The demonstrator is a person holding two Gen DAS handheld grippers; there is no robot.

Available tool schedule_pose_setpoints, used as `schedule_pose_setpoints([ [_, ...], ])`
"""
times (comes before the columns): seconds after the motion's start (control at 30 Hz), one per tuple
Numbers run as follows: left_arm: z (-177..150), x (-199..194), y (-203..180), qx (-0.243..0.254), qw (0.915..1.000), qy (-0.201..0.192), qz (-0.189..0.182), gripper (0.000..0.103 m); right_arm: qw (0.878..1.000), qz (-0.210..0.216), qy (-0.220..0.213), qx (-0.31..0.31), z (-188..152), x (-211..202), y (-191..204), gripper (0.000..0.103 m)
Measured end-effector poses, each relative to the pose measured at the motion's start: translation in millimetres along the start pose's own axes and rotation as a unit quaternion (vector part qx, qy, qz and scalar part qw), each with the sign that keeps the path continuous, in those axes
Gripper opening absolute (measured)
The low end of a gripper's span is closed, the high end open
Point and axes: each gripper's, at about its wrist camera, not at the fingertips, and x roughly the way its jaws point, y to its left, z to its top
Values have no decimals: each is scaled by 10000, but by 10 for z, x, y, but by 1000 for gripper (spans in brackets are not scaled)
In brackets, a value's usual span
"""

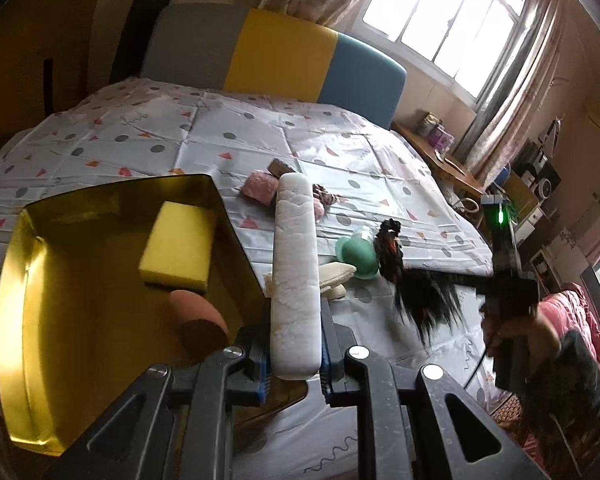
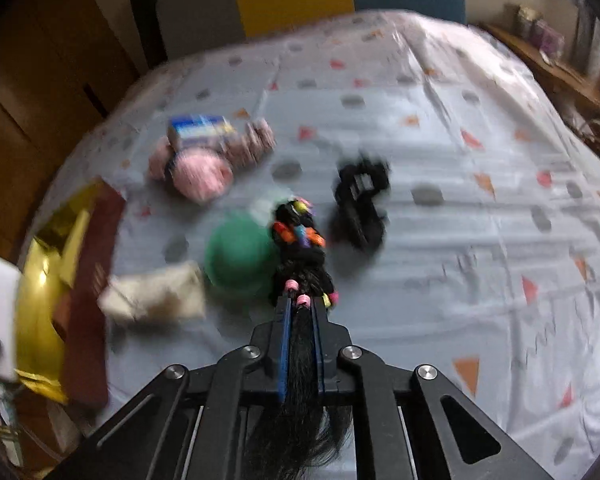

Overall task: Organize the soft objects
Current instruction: 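Drop the foam roller into the tray with the left gripper while the right holds the braid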

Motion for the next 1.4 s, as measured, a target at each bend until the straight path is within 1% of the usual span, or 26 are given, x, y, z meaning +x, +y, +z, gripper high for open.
schedule_pose_setpoints([
  [0.07,-16,-47,46,-57,10000,-31,28,17,9999,38,127,63,-117,65,-57,10],
  [0.13,-29,-83,101,-127,9999,-63,84,17,9997,150,149,149,-170,99,-99,12],
  [0.17,-37,-94,122,-150,9998,-63,96,17,9995,201,125,213,-183,107,-122,15],
  [0.2,-44,-104,151,-173,9998,-63,120,17,9993,232,99,286,-191,116,-149,27],
  [0.23,-57,-123,181,-204,9996,-74,162,17,9990,231,67,371,-183,123,-176,41],
  [0.3,-93,-165,254,-261,9993,-92,254,17,9986,238,32,481,-167,143,-218,50],
  [0.4,-124,-213,386,-392,9984,-110,385,17,9989,113,56,453,-140,186,-203,50],
  [0.5,-145,-283,592,-590,9965,-150,570,17,9991,-35,218,357,-96,307,-162,48],
  [0.57,-143,-348,722,-709,9947,-222,715,17,9993,-275,191,168,-81,360,-107,35],
  [0.6,-135,-378,802,-800,9934,-257,779,17,9990,-404,161,66,-73,381,-76,19],
  [0.63,-127,-399,870,-882,9922,-280,840,17,9986,-502,161,6,-67,402,-58,19],
  [0.73,-104,-414,1100,-1103,9878,-289,1064,17,9984,-541,153,-93,-65,417,-31,19],
  [0.83,-73,-325,1283,-1264,9844,-181,1211,17,9984,-533,168,-129,-65,422,-33,19],
  [0.9,-25,-213,1368,-1319,9829,-83,1284,17,9986,-485,172,-75,-68,421,-58,19],
  [1.07,166,154,1500,-1424,9821,214,1216,17,9984,-516,167,-125,-77,415,-60,19],
  [1.13,237,253,1510,-1416,9802,225,1365,17,9985,-510,168,-116,-68,415,-52,19],
  [1.17,293,319,1497,-1313,9809,212,1423,17,9985,-506,168,-115,-69,421,-46,19],
  [1.23,373,430,1488,-1224,9800,247,1548,19,9984,-517,167,-135,-70,419,-40,19],
  [1.27,420,505,1480,-1190,9814,271,1484,20,9983,-529,164,-157,-72,419,-35,19],
  [1.33,477,592,1473,-1074,9818,262,1547,28,9982,-547,161,-192,-76,417,-25,19],
  [1.37,501,671,1470,-999,9811,345,1622,34,9982,-548,163,-199,-70,433,-21,19],
  [1.4,511,717,1486,-1034,9801,420,1640,34,9982,-544,164,-199,-68,429,-25,19],
])
